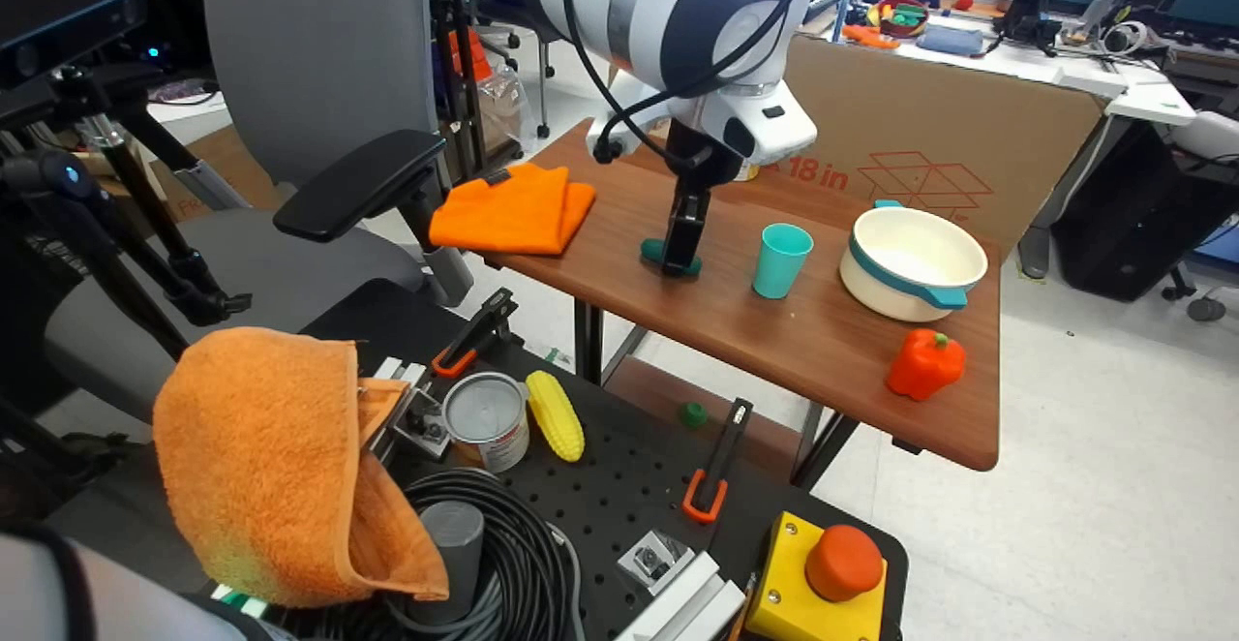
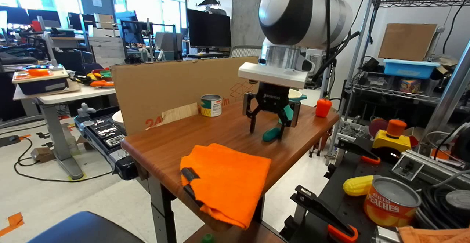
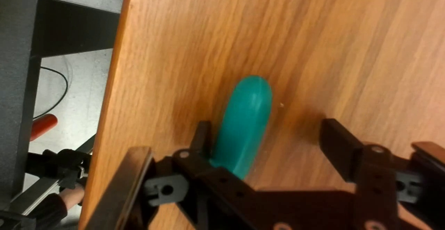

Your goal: Move the green plush toy to the right

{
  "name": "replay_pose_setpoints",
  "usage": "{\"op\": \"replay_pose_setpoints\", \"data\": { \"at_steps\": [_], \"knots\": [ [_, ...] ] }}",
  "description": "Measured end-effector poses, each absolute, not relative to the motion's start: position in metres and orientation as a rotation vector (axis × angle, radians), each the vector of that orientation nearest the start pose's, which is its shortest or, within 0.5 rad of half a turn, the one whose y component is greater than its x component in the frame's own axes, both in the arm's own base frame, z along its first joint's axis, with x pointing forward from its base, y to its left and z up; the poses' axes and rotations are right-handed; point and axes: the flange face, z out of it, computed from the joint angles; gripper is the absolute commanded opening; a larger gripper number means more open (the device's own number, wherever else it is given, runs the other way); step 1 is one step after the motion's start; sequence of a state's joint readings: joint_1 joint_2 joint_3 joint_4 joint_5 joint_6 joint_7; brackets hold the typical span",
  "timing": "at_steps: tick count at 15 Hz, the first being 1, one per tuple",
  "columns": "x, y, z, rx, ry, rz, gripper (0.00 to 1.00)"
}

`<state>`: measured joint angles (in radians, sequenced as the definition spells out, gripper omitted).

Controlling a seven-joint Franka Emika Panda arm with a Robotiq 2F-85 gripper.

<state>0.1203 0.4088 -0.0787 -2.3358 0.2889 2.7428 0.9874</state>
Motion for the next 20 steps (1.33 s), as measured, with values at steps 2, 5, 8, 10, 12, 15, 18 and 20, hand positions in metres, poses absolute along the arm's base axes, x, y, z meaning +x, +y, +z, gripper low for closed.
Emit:
{"op": "replay_pose_setpoints", "data": {
  "at_steps": [2,5,8,10,12,15,18,20],
  "knots": [
    [0.519,0.010,0.162,-2.541,1.757,0.049,0.37],
    [0.526,0.014,0.166,-2.564,1.762,0.070,0.12],
    [0.531,0.017,0.172,-2.603,1.737,0.119,0.07],
    [0.537,0.025,0.180,-2.646,1.676,0.176,0.06],
    [0.549,0.040,0.200,-2.703,1.541,0.202,0.05],
    [0.570,0.062,0.244,-2.779,1.295,0.175,0.02],
    [0.591,0.065,0.283,-2.840,1.070,0.110,0.02],
    [0.602,0.054,0.298,-2.867,0.964,0.095,0.02]
  ]
}}
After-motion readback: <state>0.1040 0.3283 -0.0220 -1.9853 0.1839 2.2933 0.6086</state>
